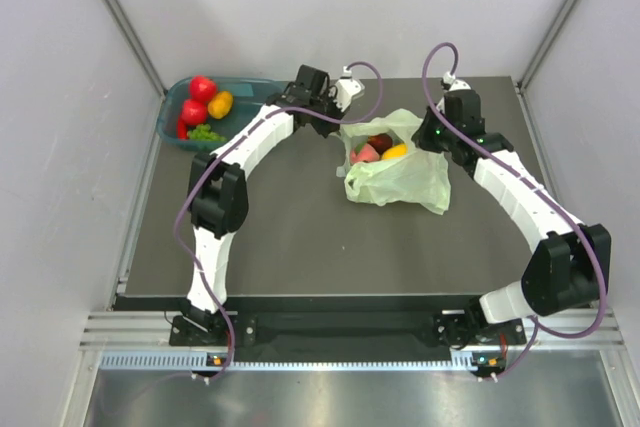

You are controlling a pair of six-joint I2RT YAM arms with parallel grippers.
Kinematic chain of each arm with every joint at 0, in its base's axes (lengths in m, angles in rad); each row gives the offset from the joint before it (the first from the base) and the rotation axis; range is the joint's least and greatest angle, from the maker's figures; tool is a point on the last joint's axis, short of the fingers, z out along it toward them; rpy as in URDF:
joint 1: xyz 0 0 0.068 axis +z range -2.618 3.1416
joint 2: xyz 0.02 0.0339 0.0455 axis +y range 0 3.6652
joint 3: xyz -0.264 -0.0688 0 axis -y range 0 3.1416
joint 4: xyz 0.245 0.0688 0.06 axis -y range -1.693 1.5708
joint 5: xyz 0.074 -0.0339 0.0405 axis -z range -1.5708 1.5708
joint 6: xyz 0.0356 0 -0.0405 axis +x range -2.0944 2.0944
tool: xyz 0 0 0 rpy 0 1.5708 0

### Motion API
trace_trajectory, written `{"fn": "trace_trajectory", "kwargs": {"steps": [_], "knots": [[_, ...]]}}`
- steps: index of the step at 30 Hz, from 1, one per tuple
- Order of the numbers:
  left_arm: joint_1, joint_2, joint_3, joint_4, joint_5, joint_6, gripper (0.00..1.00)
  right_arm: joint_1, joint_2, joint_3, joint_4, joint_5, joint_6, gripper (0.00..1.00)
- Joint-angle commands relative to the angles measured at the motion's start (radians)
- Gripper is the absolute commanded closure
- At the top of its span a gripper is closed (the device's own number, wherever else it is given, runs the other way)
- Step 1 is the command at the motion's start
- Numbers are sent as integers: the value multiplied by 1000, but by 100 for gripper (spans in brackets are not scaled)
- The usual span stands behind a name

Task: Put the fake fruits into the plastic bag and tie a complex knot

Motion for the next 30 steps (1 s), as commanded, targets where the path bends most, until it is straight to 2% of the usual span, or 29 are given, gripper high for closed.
{"fn": "trace_trajectory", "kwargs": {"steps": [1, 9, 15, 21, 22, 24, 27, 30], "knots": [[3, -12, 27, -17, 12, 8, 100, -11, 5, 65, 9, 8, -20, 100], [3, -132, -131, 32, -72, -107, 100, -8, 65, 143, 3, -38, -49, 100], [-11, -231, -215, -3, -60, -262, 100, -3, 182, 336, -35, -64, -121, 100], [-57, -305, -290, -14, -105, -392, 100, 1, 282, 433, -4, -120, -152, 100], [-57, -319, -300, -3, -102, -410, 100, 1, 292, 441, -10, -118, -155, 98], [-59, -334, -327, 24, -82, -458, 100, 1, 289, 442, -23, -106, -172, 86], [-59, -362, -362, 64, -86, -495, 100, 3, 195, 392, -20, -74, -192, 68], [-59, -362, -372, 69, -92, -516, 100, 27, 116, 384, -90, -6, -221, 58]]}}
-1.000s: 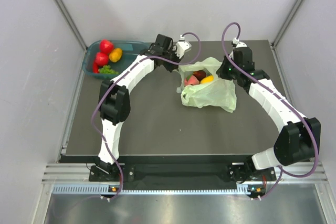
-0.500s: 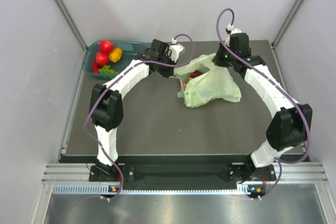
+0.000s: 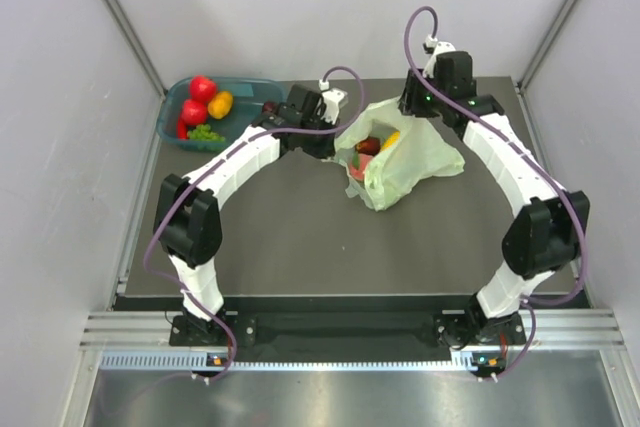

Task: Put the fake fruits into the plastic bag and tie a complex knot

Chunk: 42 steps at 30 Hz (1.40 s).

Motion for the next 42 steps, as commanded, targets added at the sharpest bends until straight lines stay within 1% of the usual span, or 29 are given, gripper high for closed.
{"fn": "trace_trajectory", "kwargs": {"steps": [1, 2, 3, 4, 5, 6, 7, 8, 9, 10, 13, 14, 15, 17, 19, 20, 21, 22, 23, 25, 26, 28, 29, 31, 32, 35, 37, 39, 42], "knots": [[6, -52, -12, 58, -2, -70, 100, 34, -162, 5, -43, 84, -58, 55], [6, -52, -14, 58, -2, -73, 100, 46, -185, -4, -64, 139, -70, 52], [6, -52, -15, 58, -4, -81, 100, 74, -211, -27, -85, 161, -77, 44], [6, -53, -17, 63, -12, -85, 100, 92, -258, -40, -99, 187, -83, 41], [6, -56, -23, 63, -13, -90, 100, 117, -288, -54, -110, 266, -87, 38], [6, -61, -29, 66, -13, -96, 100, 175, -311, -77, -136, 310, -87, 37], [6, -73, -40, 84, -6, -101, 100, 204, -348, -85, -151, 342, -83, 36], [6, -82, -58, 92, -6, -107, 100, 235, -363, -93, -167, 407, -62, 37], [6, -89, -68, 99, -6, -113, 100, 296, -377, -111, -185, 437, -43, 37], [6, -99, -78, 110, -1, -116, 100, 325, -403, -123, -205, 455, -22, 41], [6, -110, -98, 119, 1, -124, 100, 433, -452, -192, -231, 543, 89, 44], [6, -110, -106, 121, -4, -125, 100, 476, -463, -212, -237, 592, 148, 43], [6, -113, -108, 122, -10, -133, 100, 496, -480, -247, -245, 618, 181, 39], [6, -118, -118, 121, -18, -144, 100, 539, -484, -277, -294, 701, 282, 39], [6, -130, -134, 138, -25, -159, 100, 597, -481, -317, -340, 750, 357, 37], [6, -135, -147, 144, -28, -162, 100, 635, -480, -326, -401, 796, 453, 37], [6, -142, -155, 155, -33, -164, 100, 655, -471, -344, -431, 819, 501, 36], [6, -145, -166, 159, -36, -164, 99, 675, -468, -350, -464, 853, 625, 35], [6, -147, -167, 162, -41, -164, 99, 694, -463, -355, -536, 894, 676, 34], [6, -145, -166, 158, -44, -162, 99, 749, -455, -375, -595, 920, 768, 33], [6, -145, -166, 156, -36, -161, 99, 776, -452, -387, -648, 939, 873, 33], [6, -150, -166, 158, -38, -161, 99, 801, -452, -402, -690, 948, 996, 33], [6, -153, -169, 158, -38, -161, 99, 821, -454, -413, -692, 953, 1017, 32], [6, -161, -170, 156, -41, -156, 99, 823, -446, -448, -685, 945, 1057, 31], [6, -162, -170, 158, -42, -155, 99, 823, -438, -453, -699, 936, 1115, 31], [6, -165, -166, 149, -42, -147, 99, 824, -385, -435, -793, 916, 1260, 25], [6, -167, -166, 147, -41, -142, 99, 824, -345, -435, -797, 910, 1295, 18], [6, -167, -166, 148, -45, -139, 99, 824, -323, -450, -759, 911, 1307, 18], [6, -164, -166, 149, -42, -138, 100, 809, -325, -490, -664, 922, 1293, 21]]}}
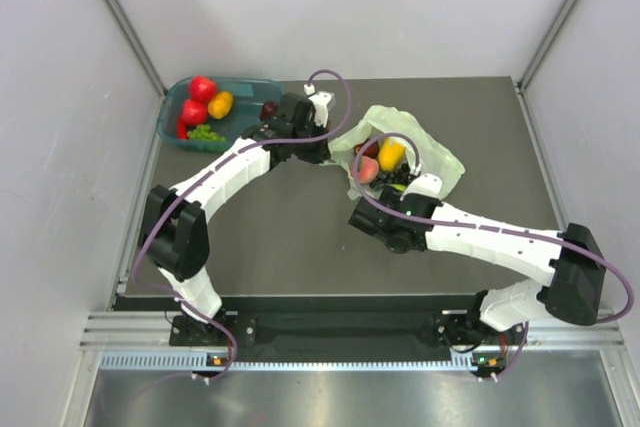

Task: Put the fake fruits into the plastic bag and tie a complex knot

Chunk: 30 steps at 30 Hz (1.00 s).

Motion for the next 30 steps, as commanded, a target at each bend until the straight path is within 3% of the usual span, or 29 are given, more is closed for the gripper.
{"fn": "trace_trajectory", "kwargs": {"steps": [1, 11, 13, 16, 17, 19, 23, 30], "knots": [[1, -50, 0, 38, -2, 12, 100, -10, -6, -33, 79, 35, 47, 22], [1, -47, -5, 39, 6, 12, 100, -116, 6, -133, 208, 53, -1, 33], [1, -47, -5, 39, 6, 12, 100, -129, -3, -142, 254, 59, -36, 44], [1, -49, -3, 32, 2, 12, 100, -141, -11, -136, 275, 64, -73, 71], [1, -53, -3, 27, 2, 12, 100, -142, -16, -123, 278, 65, -87, 89], [1, -61, 4, 10, 3, 9, 100, -142, -26, -101, 272, 64, -122, 100], [1, -86, 40, -45, 2, -3, 100, -142, -95, -67, 297, 53, -232, 100], [49, -126, 249, -200, 98, -62, 100, -161, -273, 43, 442, -48, -669, 100]]}}
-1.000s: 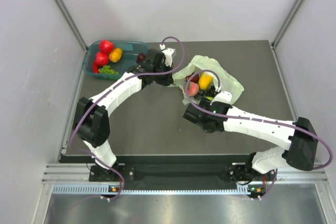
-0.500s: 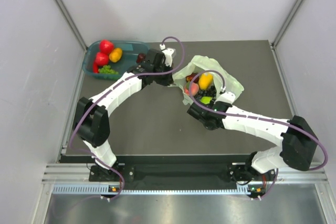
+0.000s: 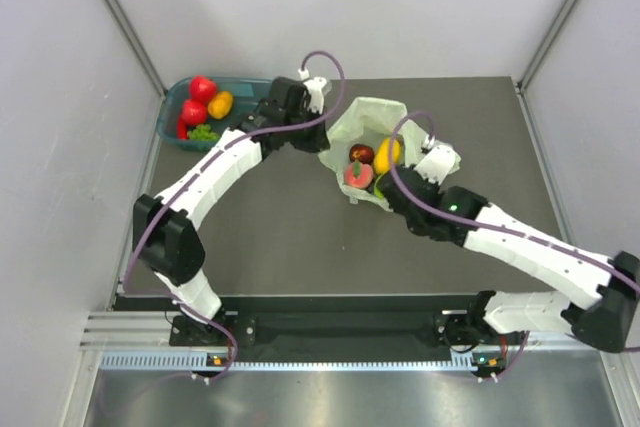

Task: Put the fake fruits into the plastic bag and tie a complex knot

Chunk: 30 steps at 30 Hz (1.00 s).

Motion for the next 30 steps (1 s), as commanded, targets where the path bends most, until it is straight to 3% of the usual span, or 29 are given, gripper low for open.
{"fn": "trace_trajectory", "kwargs": {"steps": [1, 3, 5, 11, 17, 19, 21, 23, 25, 27, 30], "knots": [[54, -92, 158, -70, 98, -64, 100, -55, -118, 141, 120, -78, -272, 100], [117, -91, 257, -106, 200, -95, 100, -104, -131, 206, 117, -171, -380, 100], [180, -84, 355, -116, 300, -165, 100, -216, -113, 385, 73, -242, -471, 100], [327, -46, 613, -110, 510, -310, 100, -393, -8, 682, -46, -391, -611, 100], [432, -55, 624, 66, 705, -515, 100, -532, 50, 843, -61, -631, -656, 100], [430, -78, 588, 73, 709, -519, 100, -549, 43, 802, -34, -703, -659, 100], [430, -147, 438, 109, 690, -502, 100, -551, 17, 702, 24, -776, -659, 100], [430, -189, 256, 169, 663, -497, 100, -551, -49, 492, 177, -865, -662, 100], [427, -222, 168, 192, 652, -491, 100, -552, -110, 314, 341, -963, -662, 100], [419, -235, 94, 202, 644, -476, 100, -554, -129, 251, 397, -1022, -665, 100], [419, -230, 81, 202, 647, -467, 100, -555, -105, 294, 410, -1098, -717, 100]]}}
